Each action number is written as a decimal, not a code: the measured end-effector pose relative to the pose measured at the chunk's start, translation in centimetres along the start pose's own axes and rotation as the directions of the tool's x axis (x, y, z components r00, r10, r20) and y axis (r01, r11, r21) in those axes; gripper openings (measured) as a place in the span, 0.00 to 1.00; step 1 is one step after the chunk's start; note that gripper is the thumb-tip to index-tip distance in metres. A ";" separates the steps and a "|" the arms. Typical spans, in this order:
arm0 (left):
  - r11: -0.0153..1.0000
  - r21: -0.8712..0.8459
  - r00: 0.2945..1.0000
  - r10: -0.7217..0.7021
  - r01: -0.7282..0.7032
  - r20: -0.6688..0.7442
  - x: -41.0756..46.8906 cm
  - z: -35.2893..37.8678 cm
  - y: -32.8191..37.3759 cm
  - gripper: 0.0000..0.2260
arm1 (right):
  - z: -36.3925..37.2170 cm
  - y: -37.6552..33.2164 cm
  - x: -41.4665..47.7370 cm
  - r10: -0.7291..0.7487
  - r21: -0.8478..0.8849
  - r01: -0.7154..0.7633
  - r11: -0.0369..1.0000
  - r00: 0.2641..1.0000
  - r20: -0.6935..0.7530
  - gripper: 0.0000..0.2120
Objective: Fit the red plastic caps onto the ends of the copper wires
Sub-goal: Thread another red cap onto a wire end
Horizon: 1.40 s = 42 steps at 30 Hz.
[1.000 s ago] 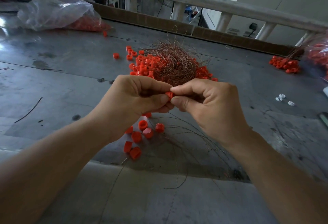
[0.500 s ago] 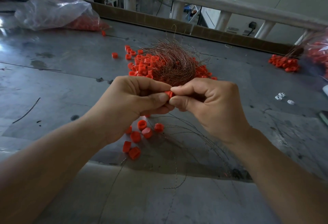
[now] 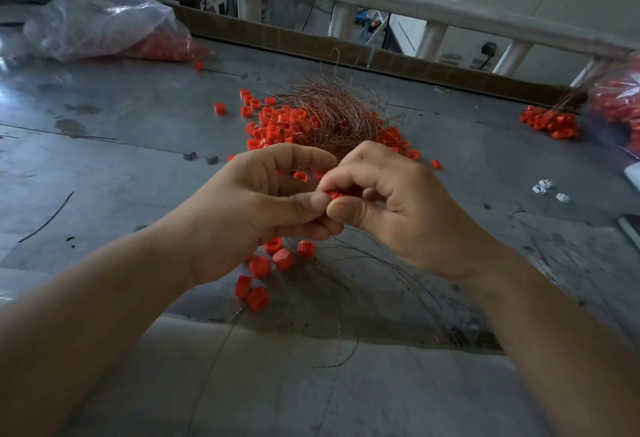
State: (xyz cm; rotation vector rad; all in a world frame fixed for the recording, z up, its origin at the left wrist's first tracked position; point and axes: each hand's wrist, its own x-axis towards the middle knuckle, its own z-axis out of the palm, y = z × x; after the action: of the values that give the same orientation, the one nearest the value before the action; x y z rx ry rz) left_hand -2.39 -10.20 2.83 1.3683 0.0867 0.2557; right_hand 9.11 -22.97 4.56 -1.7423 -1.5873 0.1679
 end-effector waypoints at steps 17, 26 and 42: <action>0.959 0.171 0.971 0.237 -0.227 -0.037 -0.8 1.6 -0.1 0.24 | 1.2 -0.6 -0.2 -0.041 -0.145 0.029 0.989 0.996 -0.078 0.03; 0.992 0.065 0.992 0.115 -0.111 -0.051 -0.3 1.2 0.1 0.22 | 0.7 -0.4 -0.2 -0.002 -0.048 -0.003 0.999 0.993 -0.114 0.04; 0.980 -0.158 0.986 0.102 -0.123 -0.134 0.2 -0.1 0.7 0.16 | -0.7 -0.2 -0.3 0.166 0.055 -0.161 0.985 0.981 -0.101 0.04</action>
State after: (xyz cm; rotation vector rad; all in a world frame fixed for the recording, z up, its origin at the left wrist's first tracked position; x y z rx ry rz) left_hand -2.35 -9.91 3.53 1.1923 0.0910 0.4350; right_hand 9.27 -23.60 5.05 -1.8152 -1.3551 0.1879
